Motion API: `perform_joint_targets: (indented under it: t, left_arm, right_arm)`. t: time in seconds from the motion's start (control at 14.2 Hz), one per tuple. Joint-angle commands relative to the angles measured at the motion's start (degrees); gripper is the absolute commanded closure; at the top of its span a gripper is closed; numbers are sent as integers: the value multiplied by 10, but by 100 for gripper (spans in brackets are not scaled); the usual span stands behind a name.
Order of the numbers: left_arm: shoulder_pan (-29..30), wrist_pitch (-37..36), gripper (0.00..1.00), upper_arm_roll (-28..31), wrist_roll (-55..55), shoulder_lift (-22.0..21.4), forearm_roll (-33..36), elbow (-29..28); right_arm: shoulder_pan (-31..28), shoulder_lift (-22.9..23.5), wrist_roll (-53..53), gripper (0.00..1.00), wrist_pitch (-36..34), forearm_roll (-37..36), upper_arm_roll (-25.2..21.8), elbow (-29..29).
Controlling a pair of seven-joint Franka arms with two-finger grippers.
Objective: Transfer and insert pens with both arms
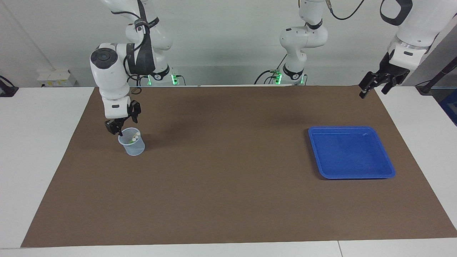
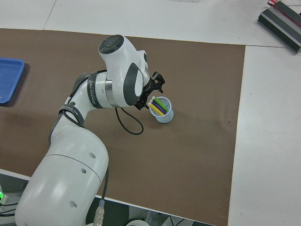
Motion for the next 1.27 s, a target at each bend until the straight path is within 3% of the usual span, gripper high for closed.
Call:
perform_joint_targets:
  t: [0.0,0.21,0.35,0.77,0.84,1.05,1.2]
  left_arm:
    - [-12,-25,0,5,2,36,13,44]
    - [-28,-22,0,6,3,55,12,45]
    - [-28,-16,0,-5,3,62,7,45]
    - [-30,14,0,-38,3,82,6,53]
    - [-30,12,0,-40,3,87,6,68]
    - [-42,-24,0,-38,3,107,8,125]
    - [-42,-46,0,-36,3,108,9,135]
  right_arm:
    - [-6,-18,-10,0,-9,3,8,13]
    - [-10,-19,-5,0,-18,6,9,34]
    - [-5,-23,10,0,-68,58,12,78]
    - [58,10,340,0,-188,73,13,183]
    - [88,15,362,0,-193,72,2,197]
    - [214,26,406,0,-191,83,-127,216]
    - [242,45,410,0,-199,78,-153,243]
